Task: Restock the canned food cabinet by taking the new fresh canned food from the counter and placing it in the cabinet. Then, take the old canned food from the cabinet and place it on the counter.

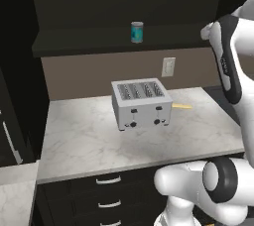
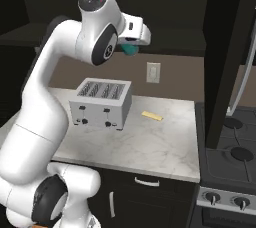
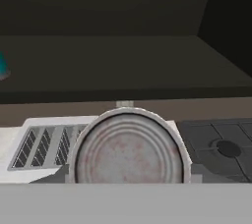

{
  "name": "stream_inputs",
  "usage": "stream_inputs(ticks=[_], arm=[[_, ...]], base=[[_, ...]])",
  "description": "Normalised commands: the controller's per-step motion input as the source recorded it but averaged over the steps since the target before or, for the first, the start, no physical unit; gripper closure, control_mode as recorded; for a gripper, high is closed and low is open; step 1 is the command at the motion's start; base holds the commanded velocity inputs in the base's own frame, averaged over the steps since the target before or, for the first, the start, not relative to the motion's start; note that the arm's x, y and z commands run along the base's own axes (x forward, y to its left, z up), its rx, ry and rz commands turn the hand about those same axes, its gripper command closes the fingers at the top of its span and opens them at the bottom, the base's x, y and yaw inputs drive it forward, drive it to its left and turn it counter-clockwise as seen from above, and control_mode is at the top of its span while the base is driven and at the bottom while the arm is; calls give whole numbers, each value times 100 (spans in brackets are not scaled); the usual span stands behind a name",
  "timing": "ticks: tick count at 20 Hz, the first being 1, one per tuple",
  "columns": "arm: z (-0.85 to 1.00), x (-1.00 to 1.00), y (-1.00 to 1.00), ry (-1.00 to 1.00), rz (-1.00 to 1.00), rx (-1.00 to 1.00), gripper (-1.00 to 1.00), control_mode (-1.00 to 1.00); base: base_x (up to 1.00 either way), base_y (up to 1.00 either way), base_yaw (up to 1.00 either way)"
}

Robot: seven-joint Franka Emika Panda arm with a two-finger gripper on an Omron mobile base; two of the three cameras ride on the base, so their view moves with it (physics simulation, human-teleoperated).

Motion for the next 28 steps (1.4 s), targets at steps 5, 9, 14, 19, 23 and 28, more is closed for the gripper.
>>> stream_inputs(ticks=[5,9,14,19,23,28], arm=[[27,63,0,1,0,0,100,-100],[0,63,0,0,0,2,100,-100],[-22,62,0,0,0,3,100,-100],[-31,62,0,0,0,3,100,-100],[-22,61,0,0,0,1,100,-100],[-1,59,0,0,0,0,100,-100]], base=[[0,0,0],[0,0,0],[0,0,0],[0,0,0],[0,0,0],[0,0,0]])
